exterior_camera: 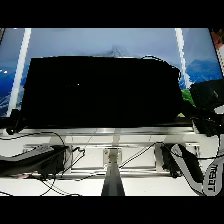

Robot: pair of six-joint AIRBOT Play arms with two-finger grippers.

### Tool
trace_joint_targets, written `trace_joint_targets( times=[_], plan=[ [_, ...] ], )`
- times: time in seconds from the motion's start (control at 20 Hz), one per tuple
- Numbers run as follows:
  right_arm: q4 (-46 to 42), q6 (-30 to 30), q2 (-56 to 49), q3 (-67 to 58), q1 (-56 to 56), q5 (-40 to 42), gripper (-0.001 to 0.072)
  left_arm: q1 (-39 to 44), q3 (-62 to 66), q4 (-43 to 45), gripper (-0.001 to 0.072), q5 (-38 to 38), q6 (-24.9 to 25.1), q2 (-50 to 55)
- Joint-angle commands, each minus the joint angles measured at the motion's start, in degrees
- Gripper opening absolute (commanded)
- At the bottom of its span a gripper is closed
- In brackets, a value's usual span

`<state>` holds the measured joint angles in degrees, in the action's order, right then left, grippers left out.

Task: Fold the clothes and pants, and hang the long-sleeved shirts on hangers.

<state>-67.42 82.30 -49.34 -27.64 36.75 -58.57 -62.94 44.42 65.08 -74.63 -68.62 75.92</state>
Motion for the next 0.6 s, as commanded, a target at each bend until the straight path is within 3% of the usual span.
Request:
trace_joint_targets(
  times=[0.0, 0.15, 0.3, 0.35, 0.45, 0.55],
  plan=[
    [0.1, 0.0, 0.1, 0.0, 0.0, -0.1, 0.0017, -0.6, -2.0, -0.2, 0.0472, 2.6, 1.5, -0.3],
    [0.1, 0.0, 0.1, 0.0, 0.0, -0.3, 0.0017, -0.6, -2.0, 5.2, 0.0472, 4.3, 1.7, -0.3],
    [0.1, -0.1, 0.1, 0.0, 0.0, -0.4, 0.0017, -0.6, -2.1, 4.3, 0.0462, 8.7, 3.5, -0.2],
    [0.2, -0.7, 0.1, -0.1, 0.0, -0.8, 0.0017, -0.6, -2.1, 3.3, 0.0424, 10.2, 3.5, -0.2],
    [0.1, -3.8, 0.3, -1.0, 0.0, -3.4, 0.0017, -0.6, -2.0, 0.8, 0.0026, 12.0, 3.6, -0.2],
    [-0.3, -4.2, 1.8, -2.7, 0.0, -5.2, 0.0016, -0.6, -1.2, -2.7, 0.0008, 12.1, 6.4, -0.4]
  ],
)
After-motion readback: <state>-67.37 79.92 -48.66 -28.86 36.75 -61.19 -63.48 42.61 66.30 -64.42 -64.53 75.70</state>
